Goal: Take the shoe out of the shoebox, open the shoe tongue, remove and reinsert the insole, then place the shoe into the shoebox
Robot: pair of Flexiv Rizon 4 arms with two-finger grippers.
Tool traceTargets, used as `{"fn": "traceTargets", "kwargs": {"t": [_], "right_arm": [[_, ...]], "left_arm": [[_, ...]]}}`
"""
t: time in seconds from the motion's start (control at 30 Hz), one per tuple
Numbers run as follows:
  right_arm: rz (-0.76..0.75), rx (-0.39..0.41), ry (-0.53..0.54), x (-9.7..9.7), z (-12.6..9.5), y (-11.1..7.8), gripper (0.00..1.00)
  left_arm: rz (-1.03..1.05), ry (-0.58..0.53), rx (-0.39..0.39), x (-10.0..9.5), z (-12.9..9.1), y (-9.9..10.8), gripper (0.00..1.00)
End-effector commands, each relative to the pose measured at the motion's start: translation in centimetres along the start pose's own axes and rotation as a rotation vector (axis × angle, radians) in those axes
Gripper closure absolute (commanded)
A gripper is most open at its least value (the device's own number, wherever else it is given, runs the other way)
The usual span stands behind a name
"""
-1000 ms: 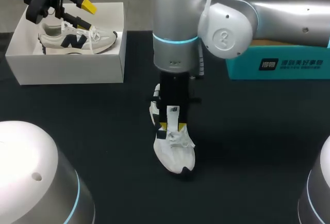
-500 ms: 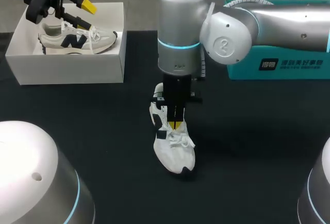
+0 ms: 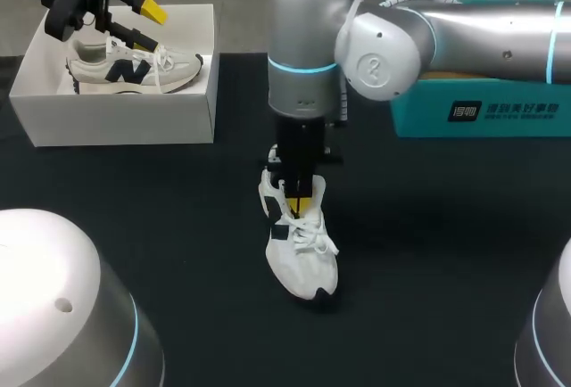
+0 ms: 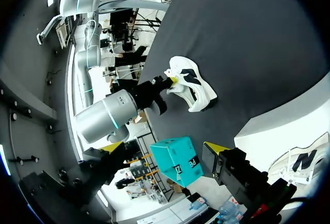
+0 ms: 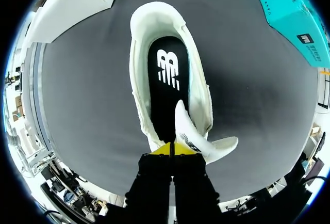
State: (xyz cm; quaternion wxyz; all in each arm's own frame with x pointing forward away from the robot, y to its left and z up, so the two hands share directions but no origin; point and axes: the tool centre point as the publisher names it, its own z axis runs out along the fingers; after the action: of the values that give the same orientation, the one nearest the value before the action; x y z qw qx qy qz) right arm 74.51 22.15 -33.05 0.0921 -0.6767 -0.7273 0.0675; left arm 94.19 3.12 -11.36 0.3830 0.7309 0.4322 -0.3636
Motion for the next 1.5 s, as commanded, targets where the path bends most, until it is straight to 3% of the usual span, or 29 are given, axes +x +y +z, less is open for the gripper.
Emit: {"fn": "traceTargets", "kwargs": {"t": [0.03, 0.2, 0.33, 0.6, 0.73, 1.17, 1.5], "right_arm": [[0.014, -0.024, -0.016, -0.5, -2.0, -1.6, 1.00], [0.064, -0.054, -0.021, -1.5, -3.0, -3.4, 1.00], [0.093, -0.064, -0.012, -2.8, -2.6, -4.2, 1.00], [0.108, -0.050, -0.020, -4.4, -2.3, -3.9, 1.00], [0.111, -0.034, -0.024, -5.3, -1.9, -3.0, 1.00], [0.032, -0.021, -0.012, -3.4, -1.5, -0.1, 1.00], [-0.014, -0.050, -0.024, -1.9, -2.5, 0.8, 1.00]], "left_arm": [[0.001, 0.004, 0.001, 0.0, 0.0, 0.0, 0.00], [0.001, 0.004, 0.001, 0.0, 0.0, 0.0, 0.00], [0.001, 0.004, 0.001, 0.0, 0.0, 0.0, 0.00], [0.001, 0.004, 0.001, 0.0, 0.0, 0.0, 0.00], [0.001, 0.004, 0.001, 0.0, 0.0, 0.0, 0.00], [0.001, 0.004, 0.001, 0.0, 0.0, 0.0, 0.00], [0.001, 0.004, 0.001, 0.0, 0.0, 0.0, 0.00]]}}
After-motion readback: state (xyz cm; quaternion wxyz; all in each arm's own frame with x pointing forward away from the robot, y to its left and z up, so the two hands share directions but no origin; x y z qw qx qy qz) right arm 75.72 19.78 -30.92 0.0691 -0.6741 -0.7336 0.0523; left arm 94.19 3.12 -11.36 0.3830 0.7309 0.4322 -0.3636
